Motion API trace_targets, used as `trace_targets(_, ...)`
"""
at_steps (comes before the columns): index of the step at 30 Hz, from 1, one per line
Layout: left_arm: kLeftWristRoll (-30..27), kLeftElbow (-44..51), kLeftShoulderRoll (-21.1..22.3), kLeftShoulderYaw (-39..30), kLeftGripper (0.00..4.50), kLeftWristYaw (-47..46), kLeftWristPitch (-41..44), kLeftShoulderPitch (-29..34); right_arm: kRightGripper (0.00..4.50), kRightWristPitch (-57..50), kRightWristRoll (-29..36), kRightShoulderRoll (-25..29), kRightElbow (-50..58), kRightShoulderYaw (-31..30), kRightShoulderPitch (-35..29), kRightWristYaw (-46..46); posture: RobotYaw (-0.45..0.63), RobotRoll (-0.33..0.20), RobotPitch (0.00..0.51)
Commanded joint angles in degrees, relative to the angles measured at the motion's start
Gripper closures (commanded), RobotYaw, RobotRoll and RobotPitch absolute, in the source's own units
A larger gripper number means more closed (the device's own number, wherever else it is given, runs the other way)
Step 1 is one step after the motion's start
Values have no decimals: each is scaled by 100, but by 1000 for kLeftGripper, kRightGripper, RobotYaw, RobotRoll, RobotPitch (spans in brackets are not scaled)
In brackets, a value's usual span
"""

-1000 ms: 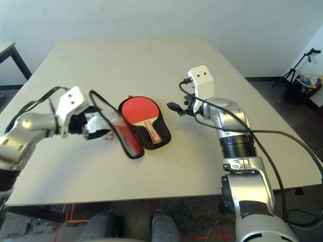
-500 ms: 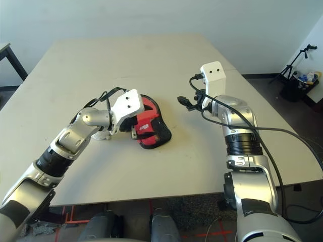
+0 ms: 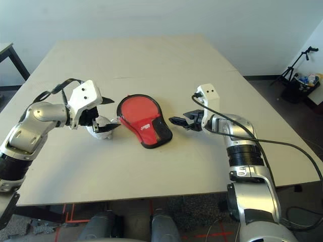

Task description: Store the ping-pong paddle in its case and zip it.

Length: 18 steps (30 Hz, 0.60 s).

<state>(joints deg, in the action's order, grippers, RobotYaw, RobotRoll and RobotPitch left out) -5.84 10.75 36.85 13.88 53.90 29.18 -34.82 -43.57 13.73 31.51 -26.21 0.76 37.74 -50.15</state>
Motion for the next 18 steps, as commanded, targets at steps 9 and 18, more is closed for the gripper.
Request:
trace_targets(9,-170,380,147,-79,0,-4,375,150,22,-131,-25,-467,-509,-224,60,72,66,0,14)
trace_targets(18,-228,466,150,-42,0,-20,478,184,171,-791,318,-771,-778,88,109,101,63,0,15)
